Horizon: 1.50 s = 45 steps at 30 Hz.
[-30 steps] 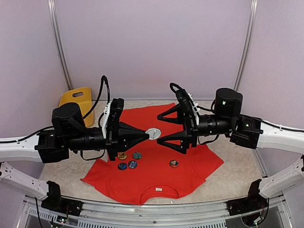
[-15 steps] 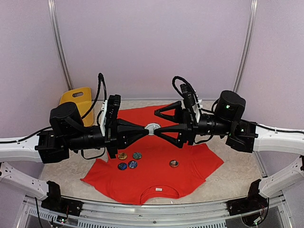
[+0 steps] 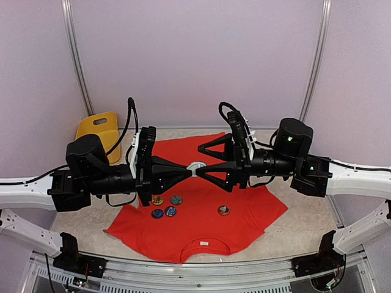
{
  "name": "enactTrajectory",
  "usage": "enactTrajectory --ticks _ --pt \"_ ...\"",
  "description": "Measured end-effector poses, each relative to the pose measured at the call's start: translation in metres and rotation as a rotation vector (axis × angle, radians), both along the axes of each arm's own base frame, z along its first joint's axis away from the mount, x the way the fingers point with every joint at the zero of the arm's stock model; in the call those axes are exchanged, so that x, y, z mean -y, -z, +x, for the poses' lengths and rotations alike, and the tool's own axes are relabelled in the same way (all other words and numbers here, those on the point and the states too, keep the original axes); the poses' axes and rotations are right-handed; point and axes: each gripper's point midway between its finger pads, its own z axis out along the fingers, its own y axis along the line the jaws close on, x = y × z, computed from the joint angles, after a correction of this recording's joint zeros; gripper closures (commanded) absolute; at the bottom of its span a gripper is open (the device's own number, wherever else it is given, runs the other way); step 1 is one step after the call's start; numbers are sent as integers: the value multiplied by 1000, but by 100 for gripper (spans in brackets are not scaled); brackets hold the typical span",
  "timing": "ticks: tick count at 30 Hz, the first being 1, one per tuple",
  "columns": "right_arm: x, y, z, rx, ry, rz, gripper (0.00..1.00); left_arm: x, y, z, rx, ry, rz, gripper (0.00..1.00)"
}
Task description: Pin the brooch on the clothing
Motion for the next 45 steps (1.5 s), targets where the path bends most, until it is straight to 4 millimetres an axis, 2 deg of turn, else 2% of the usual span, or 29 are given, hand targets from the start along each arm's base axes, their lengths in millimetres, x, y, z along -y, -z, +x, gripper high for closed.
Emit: enactTrajectory --ticks 6,8,13,16,18,22,25,30,36,37,43,44,45 --pt "-2 6 -1 -10 14 -27 40 2 3 0 22 -6 6 100" --pt "-2 6 0 -14 20 -35 41 2 4 1 28 -16 7 100" --pt "-2 7 0 -18 24 -57 27 3 4 2 40 -25 8 100" --pt "-2 9 -9 22 -27 -75 18 5 4 -5 45 -6 8 100" --pt "0 15 -21 60 -99 -106 17 6 5 -12 47 8 8 100" --pt "11 25 -51 99 -257 -148 21 7 5 -12 50 -5 10 100" --pt "15 24 -55 105 -266 -152 32 7 5 -10 50 -17 11 100" --pt "14 10 -48 89 -223 -110 68 7 5 -9 49 -22 12 100" --pt "11 1 -43 66 -199 -75 92 7 6 -9 48 -22 13 100" --pt "10 1 -43 65 -198 -74 100 7 6 -9 48 -23 13 100" --pt "9 2 -41 60 -191 -76 100 6 6 -7 39 -32 12 100" --pt "9 2 -40 60 -188 -76 100 6 6 -7 38 -35 12 85" --pt "8 3 -39 60 -180 -77 100 6 6 -5 36 -43 11 59"
